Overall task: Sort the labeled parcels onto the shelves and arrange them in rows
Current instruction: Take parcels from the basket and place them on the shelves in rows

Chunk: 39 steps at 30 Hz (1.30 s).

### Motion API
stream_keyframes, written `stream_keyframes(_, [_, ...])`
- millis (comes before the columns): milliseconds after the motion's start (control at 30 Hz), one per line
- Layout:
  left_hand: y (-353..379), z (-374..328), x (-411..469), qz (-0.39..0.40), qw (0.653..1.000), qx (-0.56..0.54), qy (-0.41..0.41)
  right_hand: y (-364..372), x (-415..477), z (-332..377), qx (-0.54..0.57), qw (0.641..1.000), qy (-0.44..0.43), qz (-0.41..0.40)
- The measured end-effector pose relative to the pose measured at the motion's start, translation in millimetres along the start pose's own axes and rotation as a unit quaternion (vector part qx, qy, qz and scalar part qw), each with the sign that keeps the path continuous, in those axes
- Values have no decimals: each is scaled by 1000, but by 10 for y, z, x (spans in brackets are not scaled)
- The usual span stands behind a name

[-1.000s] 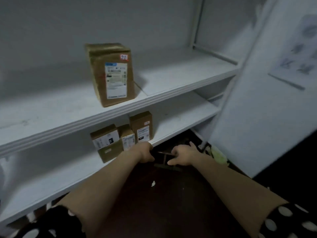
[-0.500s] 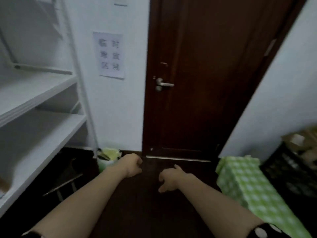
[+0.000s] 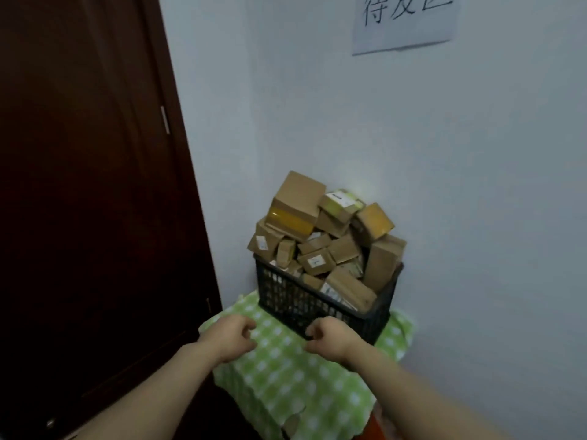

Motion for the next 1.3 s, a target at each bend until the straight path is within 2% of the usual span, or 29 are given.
stream_keyframes(133, [-89,-590,505,-12,999,28,14,-382,72,-604,71,993,31,-91])
stream_keyframes(267, [-281,-971,1071,-61,998,-4,-4,-650,302,-987,130,975,52,-171])
stream_keyframes(433, [-648,-1244,1880,-125,982,-136,-33,-1074,841,-1253,133,961,65,-232])
stream_keyframes(533, [-932,-1299,2409,-152,953,-256,-61,-1359,1242,-1283,171,941,73,-282])
stream_keyframes(733, [-1350,-1335,3187,-147,910,-365,-128,-1801,2019,-1230,254,894,77,-360])
stream_keyframes(900, [-1392,-1297,3622,-110,905,-394,-115,-1789,2486,-1253,366,857,118,-344])
stream_keyframes(1000, [-1397,-1293,3731,-95,891,-435,-87,-1778,2724,-1221,448,835,129,-292])
stream_keyframes(1067, [-1390,-1283,3767,-82,878,-464,-79,-1714,2901,-1190,517,810,120,-251])
stream_keyframes(1167, [-1370,-1259,3796,-65,878,-470,-71,-1643,3115,-1146,567,777,109,-252])
stream_keyframes(1300, [-1427,-1220,3774,-87,872,-477,-68,-1643,3216,-1098,521,796,105,-289])
Point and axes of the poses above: each hand's wrist, its own x-axis towards the middle knuckle, its own y-axis out of the palm, z = x × y, the point moved 3 cm from there along x, towards the middle knuckle, and after that the axes turned 12 degrees about -y, right-handed, at the moved point
